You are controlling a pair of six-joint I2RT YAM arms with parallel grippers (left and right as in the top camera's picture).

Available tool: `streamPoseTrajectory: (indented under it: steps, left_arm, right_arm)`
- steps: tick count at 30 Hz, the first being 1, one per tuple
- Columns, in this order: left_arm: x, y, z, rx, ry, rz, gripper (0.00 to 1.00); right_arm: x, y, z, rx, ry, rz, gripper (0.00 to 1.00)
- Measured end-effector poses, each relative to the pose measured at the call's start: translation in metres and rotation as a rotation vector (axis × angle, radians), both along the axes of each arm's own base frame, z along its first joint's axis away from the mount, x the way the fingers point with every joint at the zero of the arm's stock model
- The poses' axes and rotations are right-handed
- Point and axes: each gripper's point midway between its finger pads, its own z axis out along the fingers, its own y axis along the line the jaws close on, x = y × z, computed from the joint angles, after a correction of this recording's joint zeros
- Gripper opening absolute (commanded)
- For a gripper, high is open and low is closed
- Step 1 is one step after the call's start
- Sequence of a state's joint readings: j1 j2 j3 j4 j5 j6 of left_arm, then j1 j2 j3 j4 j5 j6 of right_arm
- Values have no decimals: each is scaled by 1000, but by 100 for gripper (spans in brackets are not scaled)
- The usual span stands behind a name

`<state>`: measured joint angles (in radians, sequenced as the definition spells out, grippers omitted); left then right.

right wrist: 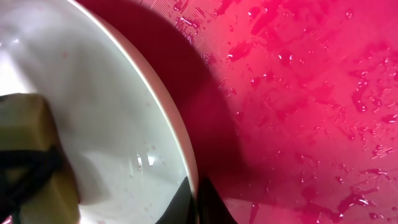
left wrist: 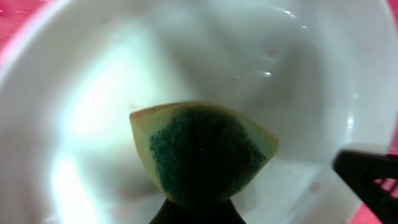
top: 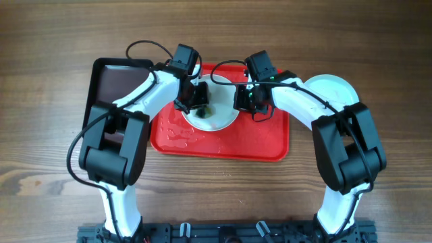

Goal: Clean dirty plates on tray and stack at the side
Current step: 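Scrub the white plate center with the left-held sponge while right gripper holds rim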

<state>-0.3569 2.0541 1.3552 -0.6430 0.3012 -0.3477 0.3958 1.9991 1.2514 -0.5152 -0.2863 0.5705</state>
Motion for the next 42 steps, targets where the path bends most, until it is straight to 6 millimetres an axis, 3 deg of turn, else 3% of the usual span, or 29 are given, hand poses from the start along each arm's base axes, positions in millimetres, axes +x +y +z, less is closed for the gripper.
streamPoseTrajectory:
  steps: [5,10,15,19,25,30,34,38,42]
  left_arm:
    - [5,-19,0,-47,-29,-16,4]
    - [25,-29,1,-29,-128,5,4]
    - [54,-6,2,121,-256,120,4]
    - [60,13,2,228,-291,183,4]
    - [35,30,-2,313,-177,152,4]
    - [-12,30,-3,258,24,13,4]
    - [-44,17,-2,161,144,-99,4]
    - [-49,5,-2,90,154,-140,4]
    - [-28,-15,-2,-4,62,-148,4]
  right_arm:
    - [0,0,0,2,-1,1,4]
    - [0,1,0,2,-1,2,4]
    - [0,1,0,2,-1,2,4]
    - [1,1,0,3,-4,2,4]
    - [-2,7,-1,13,-4,23,4]
    - [-3,8,-1,11,-6,35,4]
    - [-3,8,-1,13,-5,36,4]
    - [-3,8,-1,13,-5,36,4]
    - [-3,8,-1,13,-4,36,4]
